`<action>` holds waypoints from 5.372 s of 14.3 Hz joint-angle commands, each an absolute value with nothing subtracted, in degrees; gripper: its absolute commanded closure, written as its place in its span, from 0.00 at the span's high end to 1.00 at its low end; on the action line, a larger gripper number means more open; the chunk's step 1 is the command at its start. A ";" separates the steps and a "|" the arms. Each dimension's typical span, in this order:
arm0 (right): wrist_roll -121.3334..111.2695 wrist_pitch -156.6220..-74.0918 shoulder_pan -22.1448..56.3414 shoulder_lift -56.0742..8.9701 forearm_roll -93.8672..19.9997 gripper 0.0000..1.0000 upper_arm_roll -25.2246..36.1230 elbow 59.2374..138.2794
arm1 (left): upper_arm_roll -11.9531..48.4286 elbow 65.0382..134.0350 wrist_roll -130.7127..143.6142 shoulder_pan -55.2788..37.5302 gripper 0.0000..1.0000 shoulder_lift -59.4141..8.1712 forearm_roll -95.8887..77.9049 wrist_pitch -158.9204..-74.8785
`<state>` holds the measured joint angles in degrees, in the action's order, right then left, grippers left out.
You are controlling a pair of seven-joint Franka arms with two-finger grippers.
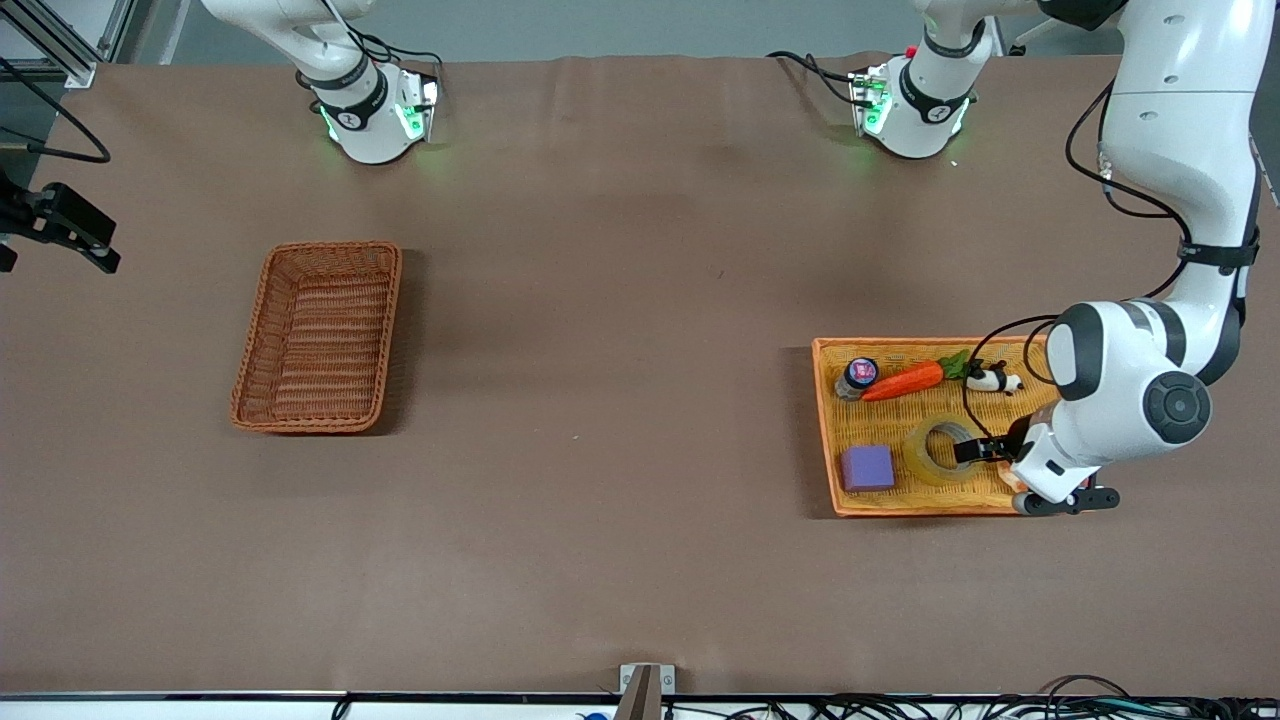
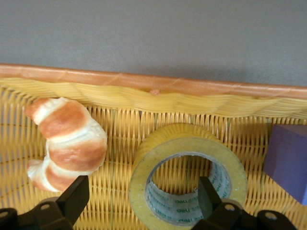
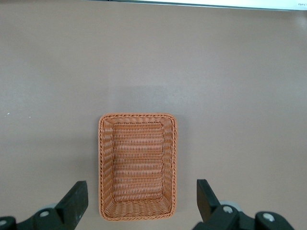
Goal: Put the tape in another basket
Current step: 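Close the left gripper on the tape roll's rim, then lift the tape roll and carry it toward the wicker basket, then set the tape down while the right gripper reaches to grasp it, then grasp the tape with the right gripper while the left gripper withdraws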
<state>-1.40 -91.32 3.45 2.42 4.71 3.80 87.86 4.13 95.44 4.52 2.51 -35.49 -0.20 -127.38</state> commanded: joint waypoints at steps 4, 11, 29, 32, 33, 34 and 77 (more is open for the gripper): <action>-1.14 -91.40 3.25 2.20 3.69 1.00 3.78 87.36 | 4.22 96.68 4.22 1.76 0.96 -37.53 0.97 -129.29; -1.14 -90.96 3.08 2.29 3.69 1.00 3.78 87.45 | 4.13 97.21 4.04 1.93 0.01 -37.80 0.97 -129.03; -1.05 -91.58 3.43 2.11 3.69 1.00 3.78 86.75 | 15.64 84.39 12.63 -14.90 0.00 -31.54 4.48 -108.48; -1.14 -91.49 2.81 2.11 2.20 1.00 3.87 86.75 | 15.30 76.76 20.36 -25.46 0.00 -39.61 4.31 -107.05; -1.14 -91.49 2.90 2.11 2.11 1.00 3.87 86.75 | 15.03 72.55 22.30 -28.53 0.00 -43.55 4.31 -107.05; -1.14 -91.49 2.99 2.11 2.11 1.00 3.87 86.75 | 15.03 69.12 22.50 -30.65 0.00 -46.81 4.31 -107.31; 46.58 -136.67 29.88 -35.16 9.76 1.00 -4.92 103.80 | 16.08 97.83 6.33 1.93 1.00 0.53 0.26 -102.22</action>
